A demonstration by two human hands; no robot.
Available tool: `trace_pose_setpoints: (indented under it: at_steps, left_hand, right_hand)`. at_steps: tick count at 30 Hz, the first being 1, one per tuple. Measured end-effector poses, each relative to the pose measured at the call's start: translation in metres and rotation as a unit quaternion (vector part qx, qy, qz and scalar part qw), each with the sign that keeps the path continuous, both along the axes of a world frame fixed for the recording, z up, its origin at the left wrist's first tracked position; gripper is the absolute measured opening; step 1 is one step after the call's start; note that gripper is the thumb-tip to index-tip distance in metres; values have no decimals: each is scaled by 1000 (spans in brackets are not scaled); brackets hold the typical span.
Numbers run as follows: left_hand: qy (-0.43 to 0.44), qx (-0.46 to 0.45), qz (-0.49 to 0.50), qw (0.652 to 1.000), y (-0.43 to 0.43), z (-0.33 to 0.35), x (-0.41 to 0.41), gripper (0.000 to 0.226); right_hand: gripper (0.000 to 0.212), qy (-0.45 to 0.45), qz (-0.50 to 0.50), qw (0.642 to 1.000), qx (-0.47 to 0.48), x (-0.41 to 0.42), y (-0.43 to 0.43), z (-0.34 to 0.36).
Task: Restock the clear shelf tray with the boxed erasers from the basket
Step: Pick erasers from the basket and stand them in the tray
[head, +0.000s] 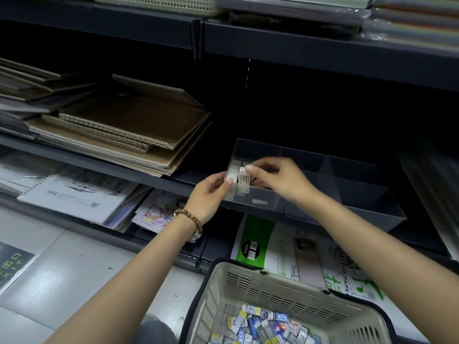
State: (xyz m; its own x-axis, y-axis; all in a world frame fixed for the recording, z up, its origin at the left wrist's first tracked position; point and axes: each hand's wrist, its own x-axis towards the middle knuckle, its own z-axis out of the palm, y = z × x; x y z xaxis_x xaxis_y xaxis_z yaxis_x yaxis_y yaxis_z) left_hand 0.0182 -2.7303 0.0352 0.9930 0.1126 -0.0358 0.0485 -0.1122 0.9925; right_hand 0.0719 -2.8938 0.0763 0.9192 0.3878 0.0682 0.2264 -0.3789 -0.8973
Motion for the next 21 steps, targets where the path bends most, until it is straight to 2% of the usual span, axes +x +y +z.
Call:
trace_pose_setpoints:
  at_steps: [3,6,8,11,13,17,21]
  left_hand:
    - [6,-5,-2,1000,-1,-1,0,31]
    - [22,-7,15,1000,-1,1,1,35]
    - [39,-11,28,999,-1,2,3,38]
    - [47,-23,48,997,-5,4,7,38]
    - [56,-5,63,996,-9,4,10,47]
    - [85,-37,68,993,-10,3,15,52]
    - [87,-52,71,992,-7,1,16,51]
  right_hand:
    - [13,32,-5,999,21,-1,1,2]
    - [26,55,-18,996,-72,2,6,7]
    - [26,60,-29,990,-123,4,9,9]
    - [23,108,-31,990,-86,5,4,12]
    - [23,135,-32,989,-52,6,-2,17]
    - [24,99,5,986,-132,2,-3,21]
    - [28,126,32,985,-115,-2,-1,20]
